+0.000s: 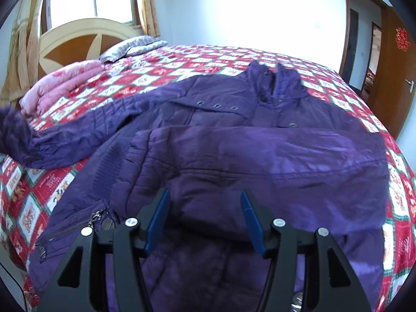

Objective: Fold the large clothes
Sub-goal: 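Fold the held sleeve across the jacket body with the left tool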

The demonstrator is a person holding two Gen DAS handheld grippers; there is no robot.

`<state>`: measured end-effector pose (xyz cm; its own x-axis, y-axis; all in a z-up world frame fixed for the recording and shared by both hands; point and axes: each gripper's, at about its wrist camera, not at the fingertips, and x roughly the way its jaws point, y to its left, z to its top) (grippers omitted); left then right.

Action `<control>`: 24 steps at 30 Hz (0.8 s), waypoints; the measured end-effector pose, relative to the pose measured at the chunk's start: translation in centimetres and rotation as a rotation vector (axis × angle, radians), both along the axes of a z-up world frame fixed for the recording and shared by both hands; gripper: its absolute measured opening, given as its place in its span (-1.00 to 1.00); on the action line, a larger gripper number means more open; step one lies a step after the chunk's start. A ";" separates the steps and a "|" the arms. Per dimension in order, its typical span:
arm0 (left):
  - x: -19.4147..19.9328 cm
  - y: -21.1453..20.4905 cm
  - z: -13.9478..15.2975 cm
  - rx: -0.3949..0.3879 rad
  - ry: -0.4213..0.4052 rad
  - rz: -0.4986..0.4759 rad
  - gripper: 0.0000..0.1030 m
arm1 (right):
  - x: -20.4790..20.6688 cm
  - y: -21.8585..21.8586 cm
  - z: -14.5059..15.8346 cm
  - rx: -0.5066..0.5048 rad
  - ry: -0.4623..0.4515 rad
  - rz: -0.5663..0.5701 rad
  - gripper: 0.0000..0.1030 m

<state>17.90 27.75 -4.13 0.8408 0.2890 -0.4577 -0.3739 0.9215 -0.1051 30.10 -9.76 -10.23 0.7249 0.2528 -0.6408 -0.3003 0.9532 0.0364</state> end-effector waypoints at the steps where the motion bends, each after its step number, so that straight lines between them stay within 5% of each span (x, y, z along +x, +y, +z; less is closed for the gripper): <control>1: 0.5 -1.7 1.6 0.020 -0.024 -0.040 -0.61 | -0.3 -0.5 0.2 0.005 -0.004 -0.008 0.16; 7: 3.7 -11.0 7.2 0.098 -0.091 -0.278 -0.68 | -1.9 -4.2 0.5 0.027 -0.002 -0.071 0.15; 12: 6.9 -21.0 8.7 0.148 -0.113 -0.511 -0.74 | -3.8 -8.5 0.9 0.077 -0.006 -0.154 0.15; 18: 8.6 -32.9 5.4 0.173 -0.056 -0.767 -0.75 | -6.0 -13.6 1.2 0.109 -0.021 -0.258 0.16; 24: 7.8 -41.9 0.0 0.236 0.025 -0.919 -0.75 | -6.8 -17.5 -0.3 0.149 0.021 -0.349 0.16</control>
<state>25.73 -14.14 -4.17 0.7757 -0.3939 -0.4931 0.5090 0.8524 0.1198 23.28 -27.22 -10.57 0.7711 0.0845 -0.6311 0.0439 0.9818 0.1850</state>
